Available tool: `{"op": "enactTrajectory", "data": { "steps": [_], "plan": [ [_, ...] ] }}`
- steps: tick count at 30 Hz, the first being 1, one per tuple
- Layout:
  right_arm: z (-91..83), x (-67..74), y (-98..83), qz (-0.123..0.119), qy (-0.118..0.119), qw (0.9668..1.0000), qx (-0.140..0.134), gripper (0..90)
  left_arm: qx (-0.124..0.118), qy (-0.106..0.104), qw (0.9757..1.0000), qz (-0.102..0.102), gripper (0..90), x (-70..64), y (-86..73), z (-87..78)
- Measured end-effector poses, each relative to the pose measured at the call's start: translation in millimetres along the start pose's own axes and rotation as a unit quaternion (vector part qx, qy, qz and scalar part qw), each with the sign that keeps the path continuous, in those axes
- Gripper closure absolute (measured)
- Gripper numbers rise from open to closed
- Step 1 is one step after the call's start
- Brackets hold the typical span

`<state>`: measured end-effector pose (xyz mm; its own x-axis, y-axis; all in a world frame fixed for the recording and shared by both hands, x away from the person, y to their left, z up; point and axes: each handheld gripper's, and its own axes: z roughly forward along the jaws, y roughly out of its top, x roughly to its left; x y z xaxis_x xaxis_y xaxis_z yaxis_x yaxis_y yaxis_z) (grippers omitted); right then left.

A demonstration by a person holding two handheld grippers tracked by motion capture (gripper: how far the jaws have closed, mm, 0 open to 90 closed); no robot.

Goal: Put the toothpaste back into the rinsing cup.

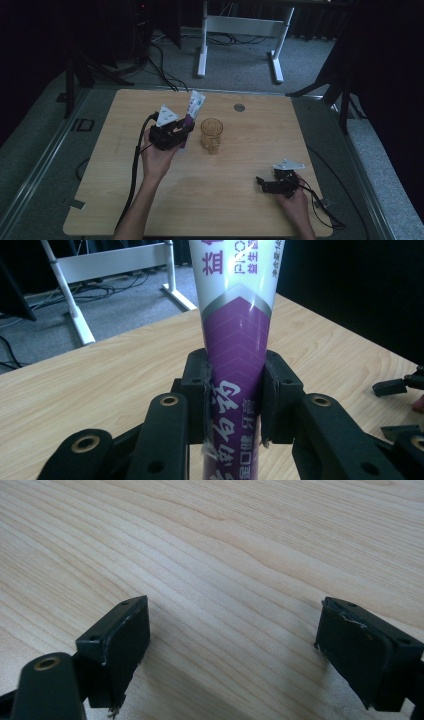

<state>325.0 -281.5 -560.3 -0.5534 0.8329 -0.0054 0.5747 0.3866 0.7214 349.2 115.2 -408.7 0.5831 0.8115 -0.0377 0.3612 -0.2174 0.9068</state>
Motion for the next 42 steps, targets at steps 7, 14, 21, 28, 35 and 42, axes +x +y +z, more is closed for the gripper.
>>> {"op": "enactTrajectory", "data": {
  "steps": [7, 14, 21, 28, 35, 42],
  "plan": [
    [0.0, 0.0, 0.0, 0.000, 0.000, 1.0000, 0.000, 13.8, -0.007, -0.006, 0.9999, -0.006, 68.9, -0.2, 1.1, 3.9],
    [0.0, 0.0, 0.0, 0.000, 0.000, 1.0000, 0.000, 13.8, -0.016, -0.011, 0.9997, -0.012, 69.0, -0.7, 2.3, 7.7],
    [0.0, -0.1, 0.0, -0.001, 0.000, 1.0000, 0.000, 13.8, -0.020, -0.015, 0.9996, -0.015, 68.9, -0.8, 2.4, 13.4],
    [0.0, -0.1, 0.0, -0.001, 0.000, 1.0000, 0.000, 13.8, -0.025, -0.021, 0.9992, -0.022, 68.9, 1.1, 2.6, 17.9],
    [0.0, 0.0, 0.0, 0.000, 0.000, 1.0000, 0.000, 13.8, -0.028, -0.022, 0.9989, -0.029, 68.9, 3.9, 2.8, 22.6],
    [0.0, 0.0, 0.0, 0.000, 0.000, 1.0000, 0.000, 13.8, -0.032, -0.025, 0.9988, -0.026, 68.9, 1.9, 5.5, 26.9]
  ]
}}
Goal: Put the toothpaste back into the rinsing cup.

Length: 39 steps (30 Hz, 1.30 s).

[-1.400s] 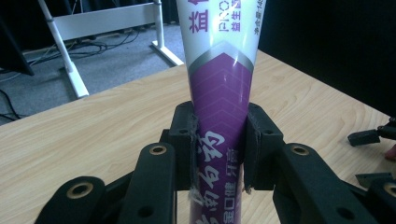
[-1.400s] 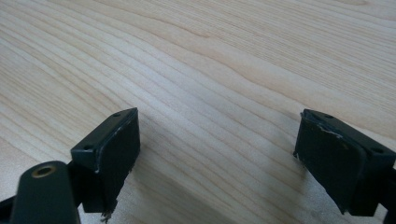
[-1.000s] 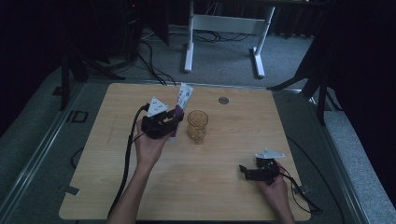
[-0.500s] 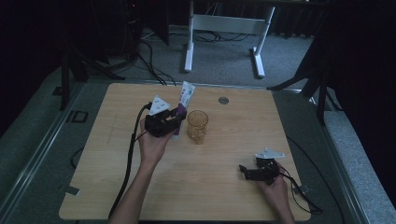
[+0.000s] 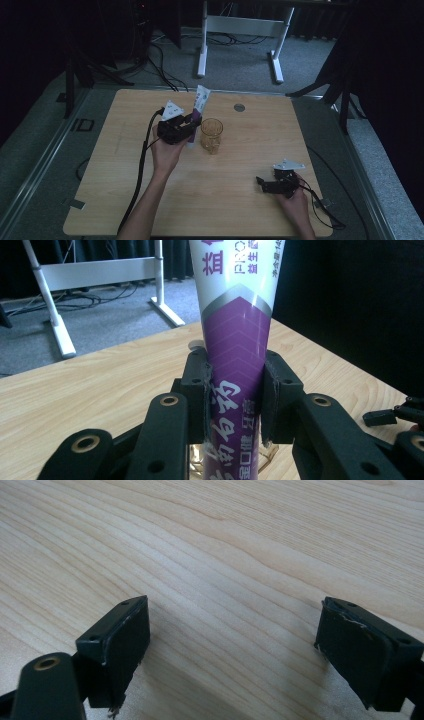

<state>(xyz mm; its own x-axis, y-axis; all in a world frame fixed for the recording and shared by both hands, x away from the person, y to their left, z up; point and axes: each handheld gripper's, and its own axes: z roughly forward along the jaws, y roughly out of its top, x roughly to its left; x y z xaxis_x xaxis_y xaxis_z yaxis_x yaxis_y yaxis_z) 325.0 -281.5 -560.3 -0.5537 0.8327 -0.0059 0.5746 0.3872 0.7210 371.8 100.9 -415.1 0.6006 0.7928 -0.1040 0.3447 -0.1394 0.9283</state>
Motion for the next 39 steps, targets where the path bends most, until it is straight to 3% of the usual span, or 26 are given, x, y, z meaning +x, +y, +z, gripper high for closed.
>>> {"op": "enactTrajectory", "data": {
  "steps": [12, 24, 31, 39],
  "plan": [
    [0.0, -0.1, 0.0, -0.001, 0.000, 1.0000, 0.000, 13.8, -0.007, -0.005, 1.0000, 0.004, 68.9, -3.7, 5.5, 7.2],
    [0.0, 0.0, 0.0, 0.000, 0.000, 1.0000, 0.000, 13.8, -0.019, -0.009, 0.9997, -0.011, 68.9, -0.3, 6.9, 12.0],
    [0.0, 0.0, 0.0, -0.001, 0.000, 1.0000, 0.000, 13.8, -0.024, -0.008, 0.9996, -0.007, 68.9, -2.6, 10.3, 14.9],
    [0.0, 0.0, 0.0, -0.001, 0.000, 1.0000, 0.000, 13.8, -0.036, -0.008, 0.9992, -0.016, 68.8, -4.5, 11.1, 20.8]
  ]
}}
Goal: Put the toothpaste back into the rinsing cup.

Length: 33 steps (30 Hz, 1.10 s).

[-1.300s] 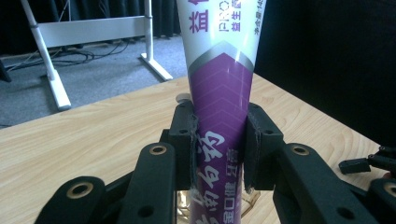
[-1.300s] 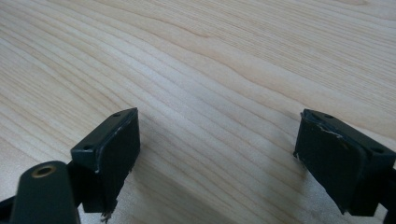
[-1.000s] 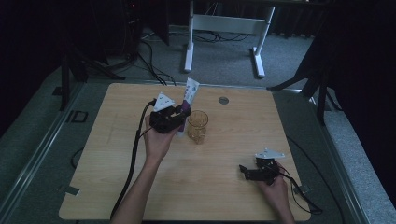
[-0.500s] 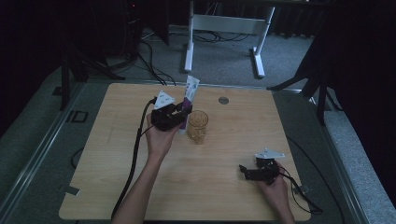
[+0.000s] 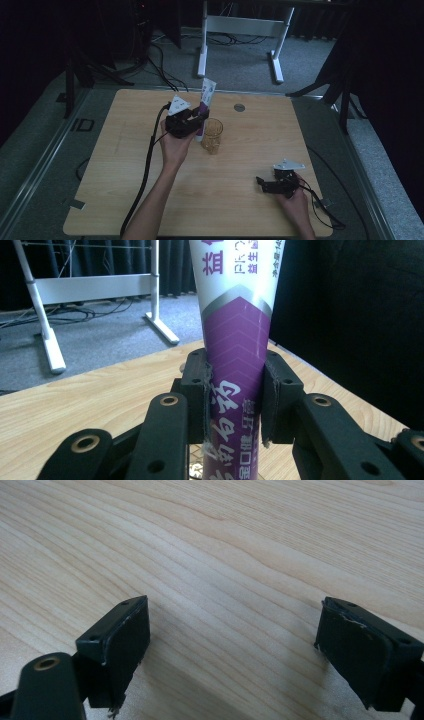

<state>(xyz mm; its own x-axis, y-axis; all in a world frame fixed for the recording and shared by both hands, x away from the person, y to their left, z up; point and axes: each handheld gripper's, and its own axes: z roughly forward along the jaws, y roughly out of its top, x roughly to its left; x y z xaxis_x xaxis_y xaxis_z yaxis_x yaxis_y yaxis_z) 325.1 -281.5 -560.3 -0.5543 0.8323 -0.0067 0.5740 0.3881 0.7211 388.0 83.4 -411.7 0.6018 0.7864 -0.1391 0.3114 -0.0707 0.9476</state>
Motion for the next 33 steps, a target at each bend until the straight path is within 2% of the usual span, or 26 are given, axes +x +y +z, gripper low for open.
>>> {"op": "enactTrajectory", "data": {
  "steps": [8, 13, 27, 33],
  "plan": [
    [0.0, 0.0, 0.0, 0.000, 0.000, 1.0000, 0.000, 13.8, -0.011, 0.001, 0.9999, 0.000, 68.7, -1.0, 0.0, 4.2],
    [0.0, 0.0, 0.0, 0.000, 0.000, 1.0000, 0.000, 13.8, -0.021, 0.000, 0.9997, -0.012, 68.7, 0.3, -0.3, 7.1],
    [-0.1, 0.1, 0.0, 0.001, 0.000, 1.0000, 0.001, 13.8, -0.023, 0.008, 0.9997, 0.003, 68.7, -3.1, -4.6, 21.0],
    [-0.1, 0.2, 0.0, 0.001, 0.000, 1.0000, 0.001, 13.8, -0.028, 0.008, 0.9996, 0.003, 68.6, -2.6, -5.1, 27.2]
  ]
}}
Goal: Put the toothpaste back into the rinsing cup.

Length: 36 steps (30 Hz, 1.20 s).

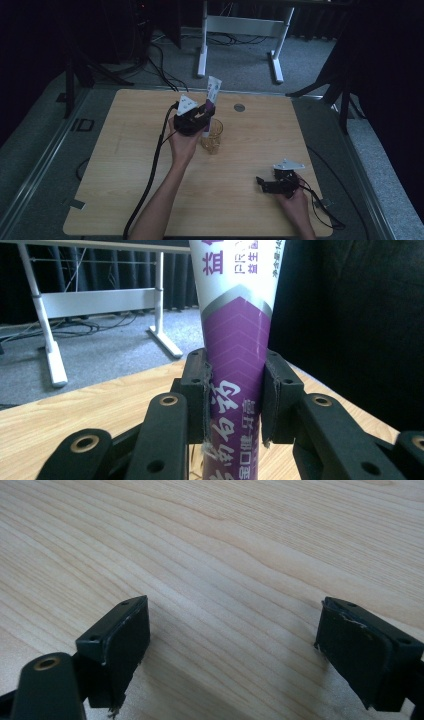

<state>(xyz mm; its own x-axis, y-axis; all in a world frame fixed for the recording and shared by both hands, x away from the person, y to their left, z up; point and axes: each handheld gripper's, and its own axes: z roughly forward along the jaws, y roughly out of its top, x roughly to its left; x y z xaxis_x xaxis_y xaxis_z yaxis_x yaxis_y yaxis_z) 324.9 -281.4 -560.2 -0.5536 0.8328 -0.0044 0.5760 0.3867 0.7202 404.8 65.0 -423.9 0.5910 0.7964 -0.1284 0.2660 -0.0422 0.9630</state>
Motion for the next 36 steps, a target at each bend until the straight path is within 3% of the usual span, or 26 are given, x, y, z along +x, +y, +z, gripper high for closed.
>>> {"op": "enactTrajectory", "data": {
  "steps": [10, 17, 28, 36],
  "plan": [
    [-0.4, 0.5, -0.3, -0.002, 0.002, 1.0000, 0.000, 13.8, -0.016, 0.011, 0.9998, -0.007, 68.5, -0.6, 0.0, 13.5],
    [-0.6, 0.9, -0.6, -0.002, 0.003, 1.0000, 0.000, 13.8, -0.010, 0.013, 0.9999, 0.004, 68.4, -4.7, -1.1, 25.5],
    [-0.9, 1.1, -1.0, -0.005, 0.004, 1.0000, 0.000, 13.8, 0.025, 0.024, 0.9993, 0.015, 68.2, -4.5, -14.2, 43.5],
    [-0.9, 1.1, -1.0, -0.005, 0.004, 1.0000, 0.000, 13.8, 0.064, 0.037, 0.9966, 0.037, 67.8, -6.5, -28.3, 48.3]
  ]
}}
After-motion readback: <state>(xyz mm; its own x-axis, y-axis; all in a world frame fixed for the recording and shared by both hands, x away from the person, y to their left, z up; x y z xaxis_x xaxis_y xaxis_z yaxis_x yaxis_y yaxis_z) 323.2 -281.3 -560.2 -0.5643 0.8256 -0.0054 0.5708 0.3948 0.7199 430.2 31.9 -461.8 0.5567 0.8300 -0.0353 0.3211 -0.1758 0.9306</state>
